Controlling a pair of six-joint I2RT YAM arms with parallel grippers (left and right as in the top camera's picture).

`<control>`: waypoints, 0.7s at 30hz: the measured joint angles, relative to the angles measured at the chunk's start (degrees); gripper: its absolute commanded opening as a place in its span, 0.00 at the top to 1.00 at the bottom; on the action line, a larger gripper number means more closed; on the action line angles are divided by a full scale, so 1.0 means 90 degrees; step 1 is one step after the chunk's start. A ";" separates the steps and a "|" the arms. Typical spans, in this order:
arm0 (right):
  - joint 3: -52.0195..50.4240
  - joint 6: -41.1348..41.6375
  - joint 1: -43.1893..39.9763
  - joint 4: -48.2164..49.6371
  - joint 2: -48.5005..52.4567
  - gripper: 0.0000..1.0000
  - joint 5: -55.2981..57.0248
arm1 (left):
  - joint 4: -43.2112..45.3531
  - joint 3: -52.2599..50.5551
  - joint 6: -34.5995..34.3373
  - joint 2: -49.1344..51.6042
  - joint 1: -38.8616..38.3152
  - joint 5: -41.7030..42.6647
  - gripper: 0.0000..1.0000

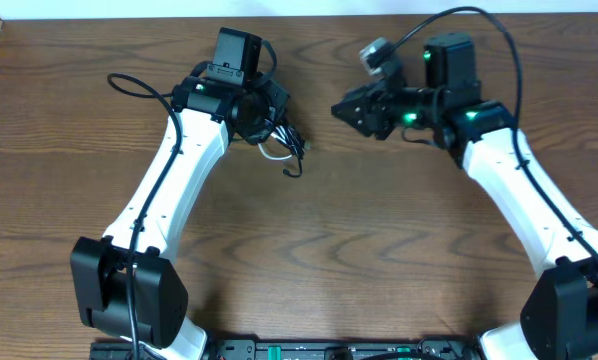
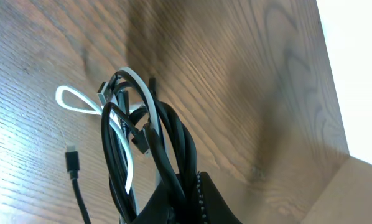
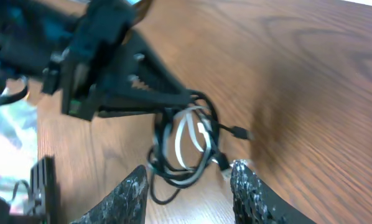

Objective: Untangle cables

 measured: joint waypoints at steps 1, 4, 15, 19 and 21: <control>0.0000 -0.0104 0.0102 0.0000 0.0015 0.60 -0.0002 | 0.0002 0.0000 -0.0002 0.0000 -0.0012 0.0036 0.93; 0.0000 -0.0299 0.0338 0.0007 0.0104 0.60 -0.0012 | 0.0005 0.0000 -0.0002 0.0000 -0.0078 0.0112 0.93; -0.0002 -0.0457 0.0707 0.0143 0.0629 0.65 -0.0041 | 0.0039 0.0000 -0.0002 0.0000 -0.0199 0.0141 0.93; -0.0002 -0.0461 0.0765 0.0107 0.0636 0.67 -0.0046 | 0.0039 0.0000 -0.0002 0.0000 -0.0199 0.0141 0.92; -0.0002 -0.0476 0.0814 0.0124 0.0668 0.69 -0.0051 | 0.0039 0.0000 -0.0002 0.0000 -0.0202 0.0143 0.93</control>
